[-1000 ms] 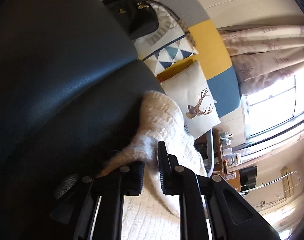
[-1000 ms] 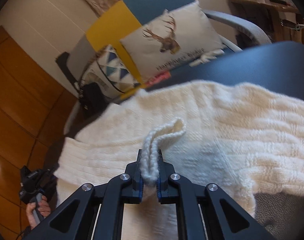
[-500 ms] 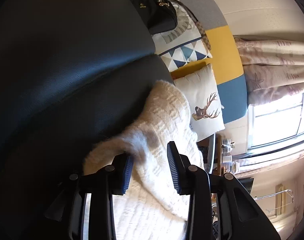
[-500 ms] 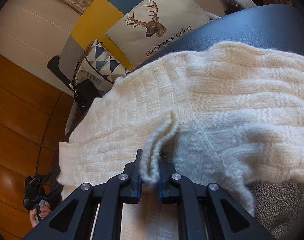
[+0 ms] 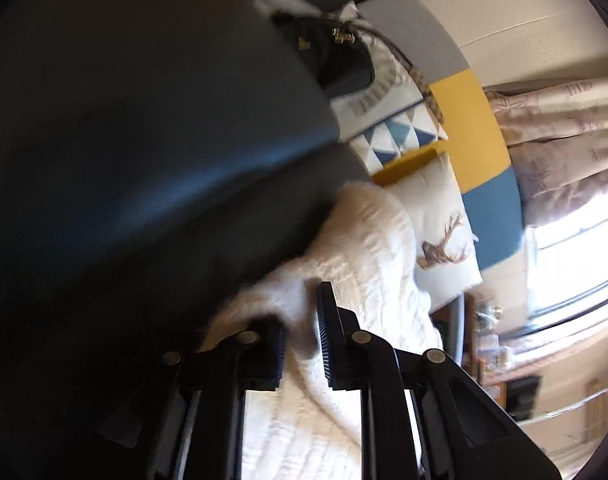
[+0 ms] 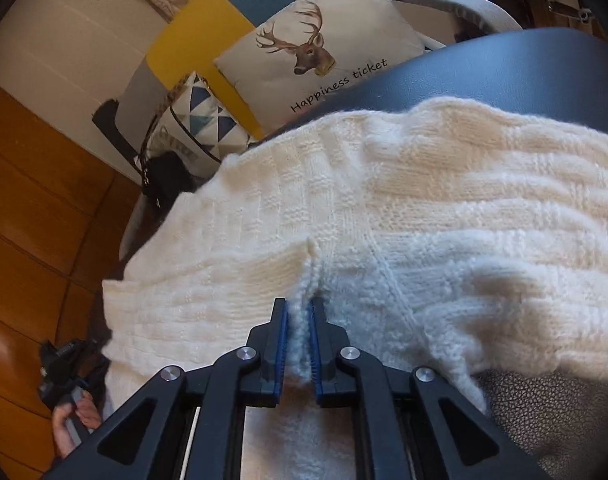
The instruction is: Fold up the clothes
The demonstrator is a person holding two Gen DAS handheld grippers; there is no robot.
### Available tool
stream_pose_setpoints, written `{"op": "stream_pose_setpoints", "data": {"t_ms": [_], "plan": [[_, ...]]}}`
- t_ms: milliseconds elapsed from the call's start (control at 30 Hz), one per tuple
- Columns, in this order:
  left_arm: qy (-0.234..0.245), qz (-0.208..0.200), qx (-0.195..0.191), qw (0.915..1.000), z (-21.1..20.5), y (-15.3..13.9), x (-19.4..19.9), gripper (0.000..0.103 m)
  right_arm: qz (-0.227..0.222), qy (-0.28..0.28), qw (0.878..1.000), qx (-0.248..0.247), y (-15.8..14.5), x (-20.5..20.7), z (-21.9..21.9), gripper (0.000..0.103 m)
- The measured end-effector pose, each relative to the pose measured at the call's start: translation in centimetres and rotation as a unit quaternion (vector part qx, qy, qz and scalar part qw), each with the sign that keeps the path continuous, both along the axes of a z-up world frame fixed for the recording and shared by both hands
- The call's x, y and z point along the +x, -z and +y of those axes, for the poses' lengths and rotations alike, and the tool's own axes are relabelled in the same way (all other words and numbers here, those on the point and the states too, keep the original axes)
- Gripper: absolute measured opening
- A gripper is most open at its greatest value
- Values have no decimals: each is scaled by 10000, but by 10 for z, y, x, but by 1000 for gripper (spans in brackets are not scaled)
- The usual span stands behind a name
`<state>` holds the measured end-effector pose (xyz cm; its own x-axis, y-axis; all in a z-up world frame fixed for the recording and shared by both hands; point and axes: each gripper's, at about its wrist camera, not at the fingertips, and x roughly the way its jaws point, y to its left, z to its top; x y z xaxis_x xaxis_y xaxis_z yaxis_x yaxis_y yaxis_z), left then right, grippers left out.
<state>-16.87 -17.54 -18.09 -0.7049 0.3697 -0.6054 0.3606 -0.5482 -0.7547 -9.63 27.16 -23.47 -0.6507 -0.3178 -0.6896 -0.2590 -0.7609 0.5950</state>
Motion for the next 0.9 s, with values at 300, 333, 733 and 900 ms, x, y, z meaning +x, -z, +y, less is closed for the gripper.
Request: {"op": "stream_pose_setpoints", "data": {"t_ms": [300, 333, 733, 900], "plan": [[306, -149, 225, 9992, 0, -8, 1, 27, 3, -89, 9983, -583, 0, -11, 3, 13], [314, -150, 231, 9991, 0, -8, 3, 27, -63, -137, 9991, -393, -2, -14, -1, 12], [811, -152, -137, 9965, 10, -13, 5, 27, -324, -362, 9931, 1066, -17, -45, 7, 8], [1078, -333, 104, 9936, 1, -11, 19, 27, -133, -130, 9954, 938, -24, -32, 19, 27]]}}
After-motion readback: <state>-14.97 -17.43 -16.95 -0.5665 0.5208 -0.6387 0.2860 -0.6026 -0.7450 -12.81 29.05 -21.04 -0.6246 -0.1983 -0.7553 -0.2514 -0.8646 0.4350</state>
